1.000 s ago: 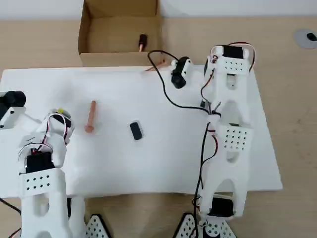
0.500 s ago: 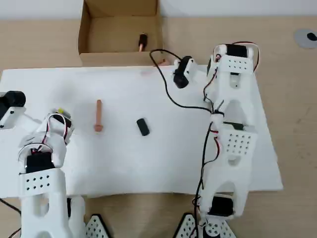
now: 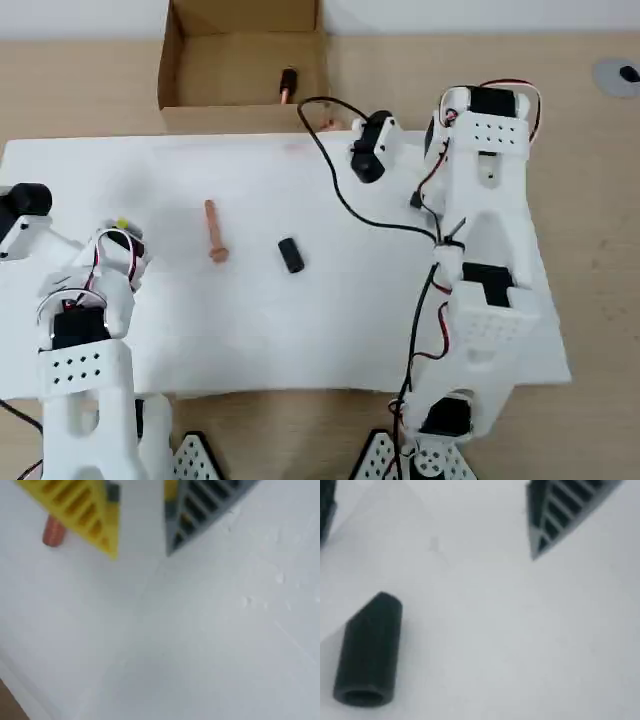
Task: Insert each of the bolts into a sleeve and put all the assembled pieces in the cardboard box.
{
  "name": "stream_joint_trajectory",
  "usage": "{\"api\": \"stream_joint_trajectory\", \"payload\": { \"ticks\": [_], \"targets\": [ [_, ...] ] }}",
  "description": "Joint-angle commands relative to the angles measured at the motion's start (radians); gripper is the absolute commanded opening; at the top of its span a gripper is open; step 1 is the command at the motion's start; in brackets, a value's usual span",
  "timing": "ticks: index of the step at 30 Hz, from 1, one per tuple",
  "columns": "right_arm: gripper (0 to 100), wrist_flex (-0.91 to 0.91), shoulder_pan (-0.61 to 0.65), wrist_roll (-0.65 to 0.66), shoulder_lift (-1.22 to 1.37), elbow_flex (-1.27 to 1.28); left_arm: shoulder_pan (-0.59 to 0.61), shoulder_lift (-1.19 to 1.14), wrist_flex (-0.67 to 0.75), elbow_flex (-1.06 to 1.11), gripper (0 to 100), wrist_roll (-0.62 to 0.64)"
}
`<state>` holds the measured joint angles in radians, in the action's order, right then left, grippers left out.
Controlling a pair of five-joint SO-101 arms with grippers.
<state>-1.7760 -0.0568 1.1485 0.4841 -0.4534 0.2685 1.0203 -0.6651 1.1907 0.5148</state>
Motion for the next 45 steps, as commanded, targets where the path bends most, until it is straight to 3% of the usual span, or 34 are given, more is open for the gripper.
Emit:
{"api": "stream_joint_trajectory", "payload": {
  "ticks": [1,11,20,25,45],
  "targets": [
    [32.2,0.009,0.004,0.012,-0.054,0.008,0.0,0.019,-0.002,-0.005,8,-0.011],
    [32.2,0.118,0.05,-0.014,0.142,0.018,0.0,0.021,0.0,0.005,8,-0.032],
    [32.2,-0.012,0.085,-0.032,0.035,-0.272,0.0,0.019,0.002,0.005,8,-0.032],
    [32.3,-0.009,0.085,-0.028,-0.045,-0.202,0.0,0.018,0.002,0.005,8,-0.032],
    [32.3,-0.005,-0.005,0.002,0.196,-0.09,0.0,0.019,0.002,0.005,8,-0.032]
  ]
}}
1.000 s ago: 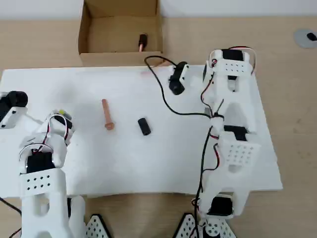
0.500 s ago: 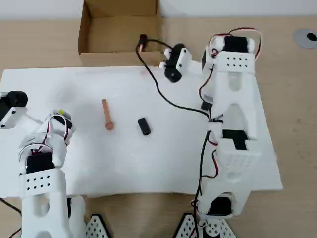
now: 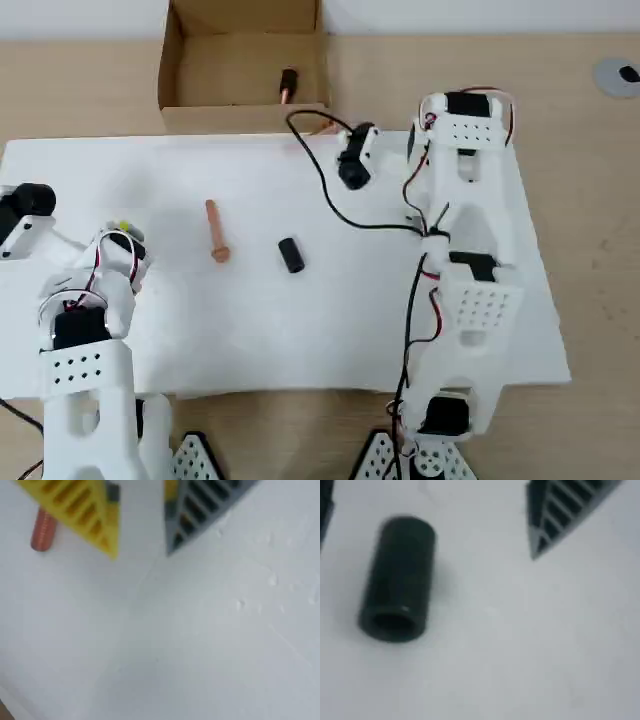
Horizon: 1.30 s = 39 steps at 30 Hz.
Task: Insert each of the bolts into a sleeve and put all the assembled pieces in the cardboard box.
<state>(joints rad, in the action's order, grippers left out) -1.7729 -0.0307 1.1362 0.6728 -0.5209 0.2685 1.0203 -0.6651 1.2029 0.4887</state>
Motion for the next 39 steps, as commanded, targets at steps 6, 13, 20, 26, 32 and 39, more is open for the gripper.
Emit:
{"api": "stream_joint_trajectory", "payload": {
  "ticks": [6,13,20,26,32,39],
  "targets": [
    [32.2,-0.012,-0.051,0.028,0.079,-0.07,0.0,0.019,0.002,-0.008,8,-0.006],
    [28.7,-0.009,-0.044,0.04,0.111,-0.074,0.0,0.019,0.0,-0.008,8,-0.006],
    [2.3,-0.009,-0.047,0.035,0.108,-0.076,0.0,0.019,0.0,-0.008,8,-0.006],
    [1.5,-0.009,-0.051,0.014,0.11,-0.111,0.0,0.021,-0.002,-0.008,8,-0.006],
    [1.0,-0.014,-0.045,0.0,0.107,-0.16,0.0,0.022,-0.005,-0.008,8,-0.006],
    [5.5,-0.015,-0.051,0.006,0.102,-0.179,0.0,0.022,-0.003,-0.008,8,-0.008]
  ]
}}
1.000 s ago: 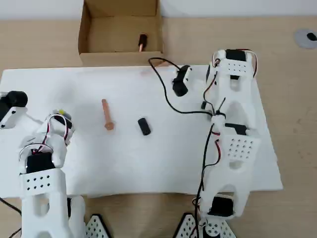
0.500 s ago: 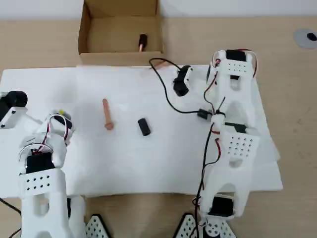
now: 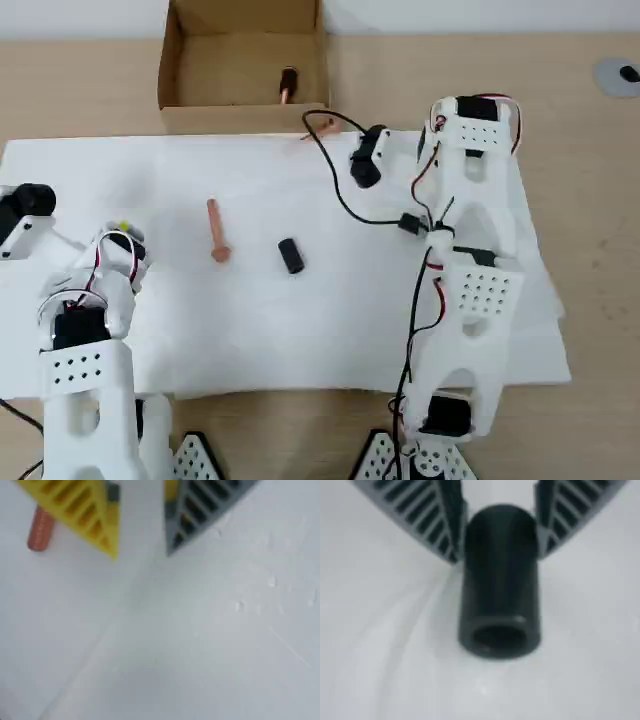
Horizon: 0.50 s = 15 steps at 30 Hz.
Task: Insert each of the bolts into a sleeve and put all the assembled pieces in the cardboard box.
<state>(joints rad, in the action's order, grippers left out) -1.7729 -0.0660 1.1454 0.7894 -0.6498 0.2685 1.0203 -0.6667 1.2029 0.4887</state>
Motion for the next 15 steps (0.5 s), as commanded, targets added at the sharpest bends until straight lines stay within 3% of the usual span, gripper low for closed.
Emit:
{"api": "stream_joint_trajectory", "payload": {
  "ticks": [1,4,15],
  "targets": [
    [8.5,-0.015,-0.016,-0.003,-0.024,-0.045,0.0,0.022,-0.002,-0.008,8,-0.008],
    [14.3,-0.015,-0.008,0.011,-0.058,-0.002,0.0,0.022,-0.002,-0.008,8,-0.018],
    [17.8,-0.014,0.064,0.052,-0.082,0.079,0.0,0.022,0.0,-0.008,7,-0.034]
  ]
}}
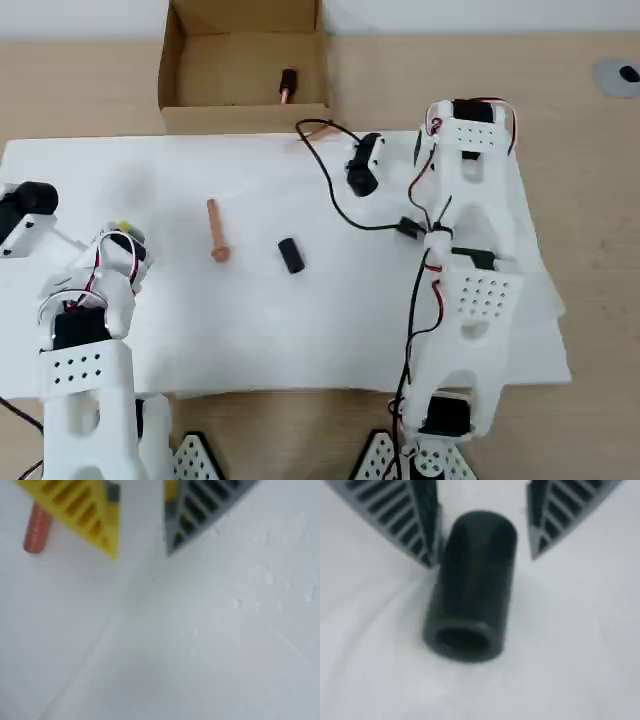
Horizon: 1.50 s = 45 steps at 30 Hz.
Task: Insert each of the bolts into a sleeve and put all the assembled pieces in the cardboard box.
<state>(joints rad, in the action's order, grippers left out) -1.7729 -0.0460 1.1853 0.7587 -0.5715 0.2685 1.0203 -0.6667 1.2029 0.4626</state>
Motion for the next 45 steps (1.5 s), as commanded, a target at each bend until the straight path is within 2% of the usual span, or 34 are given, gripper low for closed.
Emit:
{"api": "stream_joint_trajectory", "payload": {
  "ticks": [1,10,16,24,39,41,45],
  "targets": [
    [18.6,-0.014,0.056,0.012,-0.053,-0.002,0.0,0.022,0.0,-0.008,7,-0.008],
    [19.2,-0.015,0.114,0.014,-0.268,0.045,0.0,0.022,0.002,-0.006,7,-0.008],
    [19.2,-0.014,0.107,0.014,-0.292,0.142,0.0,0.022,0.002,-0.006,7,-0.008],
    [19.2,0.078,0.107,0.014,-0.231,0.248,0.0,0.022,0.002,-0.006,7,-0.008],
    [18.7,0.02,0.045,0.009,-0.028,0.067,0.0,0.022,0.002,-0.006,7,-0.008],
    [15.6,0.02,0.039,0.006,-0.028,0.056,0.0,0.022,0.002,-0.006,7,-0.008],
    [1.2,0.021,0.036,-0.011,-0.028,0.039,0.0,0.022,0.002,-0.006,7,-0.008]
  ]
}}
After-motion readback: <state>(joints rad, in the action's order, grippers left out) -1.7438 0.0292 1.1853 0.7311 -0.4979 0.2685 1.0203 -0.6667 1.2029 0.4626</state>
